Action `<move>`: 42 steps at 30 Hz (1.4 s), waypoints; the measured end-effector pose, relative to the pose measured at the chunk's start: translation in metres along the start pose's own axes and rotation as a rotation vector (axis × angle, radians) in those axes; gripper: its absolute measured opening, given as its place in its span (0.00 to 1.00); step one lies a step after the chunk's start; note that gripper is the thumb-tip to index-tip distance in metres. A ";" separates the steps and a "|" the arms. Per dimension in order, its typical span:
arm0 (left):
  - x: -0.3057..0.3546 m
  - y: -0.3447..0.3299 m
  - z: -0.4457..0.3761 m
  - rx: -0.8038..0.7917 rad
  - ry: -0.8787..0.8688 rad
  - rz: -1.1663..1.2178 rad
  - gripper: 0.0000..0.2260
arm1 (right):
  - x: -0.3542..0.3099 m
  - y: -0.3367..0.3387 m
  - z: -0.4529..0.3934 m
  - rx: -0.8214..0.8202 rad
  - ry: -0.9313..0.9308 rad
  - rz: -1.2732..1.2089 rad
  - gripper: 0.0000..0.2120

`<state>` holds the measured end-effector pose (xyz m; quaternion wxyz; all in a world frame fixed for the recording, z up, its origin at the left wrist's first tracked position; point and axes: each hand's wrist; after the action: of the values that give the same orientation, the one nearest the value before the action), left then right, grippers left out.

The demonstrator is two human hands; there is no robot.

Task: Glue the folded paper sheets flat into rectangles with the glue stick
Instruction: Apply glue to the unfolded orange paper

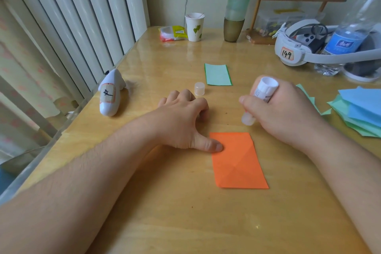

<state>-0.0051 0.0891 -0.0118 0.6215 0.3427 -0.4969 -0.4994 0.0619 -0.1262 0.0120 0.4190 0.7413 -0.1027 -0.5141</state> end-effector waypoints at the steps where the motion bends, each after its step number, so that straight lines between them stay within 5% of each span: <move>1: 0.000 0.000 0.000 -0.002 -0.002 0.002 0.31 | -0.002 -0.004 0.000 0.007 0.021 -0.047 0.15; 6: -0.008 0.007 0.002 -0.032 -0.031 0.056 0.28 | -0.012 -0.032 0.000 -0.088 0.109 -0.066 0.20; 24: -0.007 0.002 -0.001 -0.023 -0.024 0.021 0.28 | -0.006 -0.014 0.009 -0.222 0.038 0.006 0.13; 38: -0.012 0.002 -0.003 0.013 -0.123 0.015 0.29 | 0.010 -0.005 0.005 -0.182 0.073 0.018 0.13; 42: -0.013 0.002 -0.003 0.011 -0.124 0.013 0.29 | 0.016 0.002 0.000 -0.050 0.094 -0.125 0.15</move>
<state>-0.0018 0.1017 -0.0142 0.5909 0.3111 -0.5394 -0.5130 0.0699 -0.1366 0.0030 0.4090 0.7588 -0.0237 -0.5064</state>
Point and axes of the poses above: each hand's wrist, its own z-axis away from the middle knuckle, its own y-axis out of the back of the hand, x = y × z, and after that the axes turned 8 degrees about -x, right-handed
